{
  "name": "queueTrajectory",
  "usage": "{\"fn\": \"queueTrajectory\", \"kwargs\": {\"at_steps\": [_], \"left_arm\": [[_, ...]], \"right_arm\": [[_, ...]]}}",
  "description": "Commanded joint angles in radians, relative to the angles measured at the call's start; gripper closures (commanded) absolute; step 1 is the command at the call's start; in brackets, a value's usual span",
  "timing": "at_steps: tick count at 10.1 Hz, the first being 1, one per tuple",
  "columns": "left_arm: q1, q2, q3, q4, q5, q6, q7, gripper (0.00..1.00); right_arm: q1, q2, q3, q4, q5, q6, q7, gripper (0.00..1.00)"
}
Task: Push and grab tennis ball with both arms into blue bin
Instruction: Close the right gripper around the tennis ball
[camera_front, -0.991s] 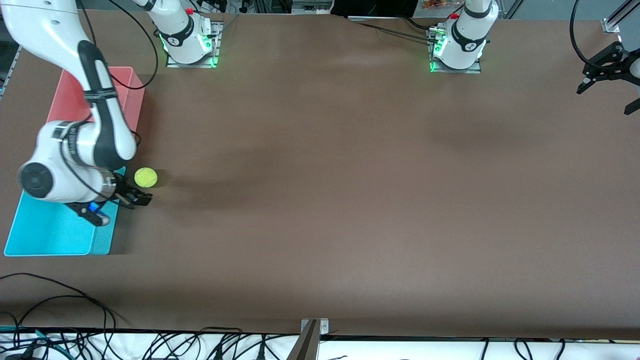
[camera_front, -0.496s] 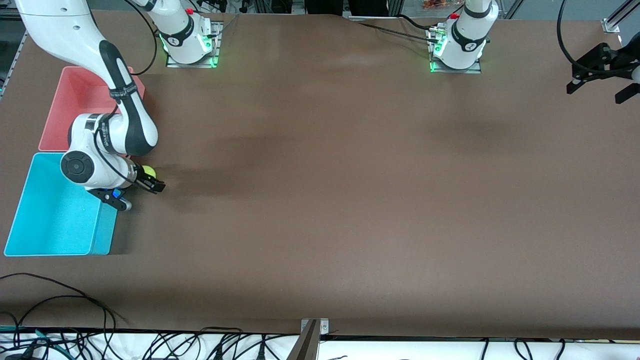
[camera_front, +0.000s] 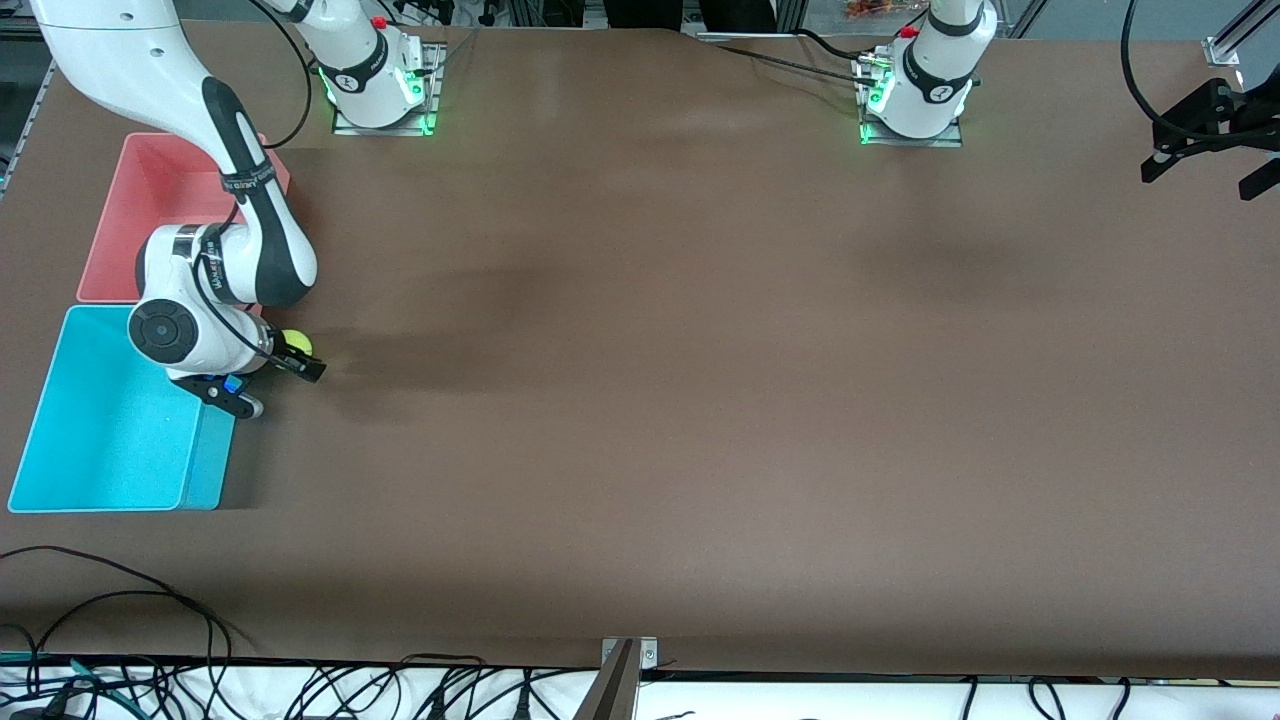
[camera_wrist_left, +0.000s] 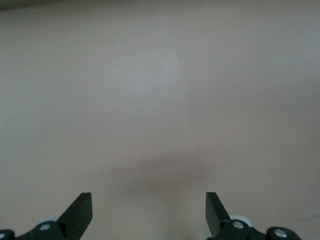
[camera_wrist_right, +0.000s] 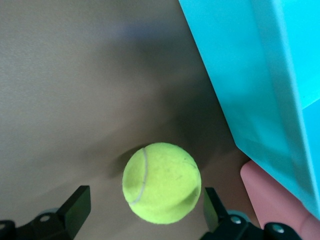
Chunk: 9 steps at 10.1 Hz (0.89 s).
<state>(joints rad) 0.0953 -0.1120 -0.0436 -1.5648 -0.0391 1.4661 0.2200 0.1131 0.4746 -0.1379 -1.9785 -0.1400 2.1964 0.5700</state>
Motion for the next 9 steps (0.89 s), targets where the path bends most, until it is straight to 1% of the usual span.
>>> {"fn": "queueTrajectory", "kwargs": {"at_steps": [1, 2, 3, 4, 5, 6, 8, 9], "left_arm": [[-0.003, 0.006, -0.002, 0.026, 0.005, -0.024, -0.01, 0.0], [-0.008, 0.006, -0.005, 0.026, 0.005, -0.026, -0.01, 0.0], [-0.008, 0.006, -0.007, 0.026, 0.005, -0.032, -0.01, 0.0], [-0.008, 0.006, -0.006, 0.026, 0.005, -0.032, -0.008, 0.0], [-0.008, 0.006, -0.002, 0.026, 0.005, -0.032, -0.005, 0.0], [-0.008, 0.006, -0.002, 0.028, 0.005, -0.032, -0.005, 0.0], [-0.008, 0.008, -0.002, 0.028, 0.005, -0.032, -0.002, 0.0], [-0.008, 0.012, -0.002, 0.032, 0.005, -0.03, -0.004, 0.0]], "right_arm": [[0.013, -0.01, -0.006, -0.033, -0.041, 0.029, 0.033, 0.0], [0.013, 0.001, -0.006, -0.033, -0.041, 0.039, 0.033, 0.0], [0.011, 0.005, -0.006, -0.033, -0.041, 0.039, 0.033, 0.07], [0.013, 0.006, -0.006, -0.034, -0.043, 0.037, 0.033, 0.39], [0.011, 0.007, -0.006, -0.039, -0.049, 0.037, 0.031, 0.58], [0.013, 0.007, -0.006, -0.039, -0.061, 0.034, 0.03, 0.74], [0.013, -0.001, -0.005, -0.028, -0.059, 0.028, 0.033, 0.81], [0.013, -0.008, -0.003, -0.017, -0.058, 0.026, 0.034, 0.81]]}}
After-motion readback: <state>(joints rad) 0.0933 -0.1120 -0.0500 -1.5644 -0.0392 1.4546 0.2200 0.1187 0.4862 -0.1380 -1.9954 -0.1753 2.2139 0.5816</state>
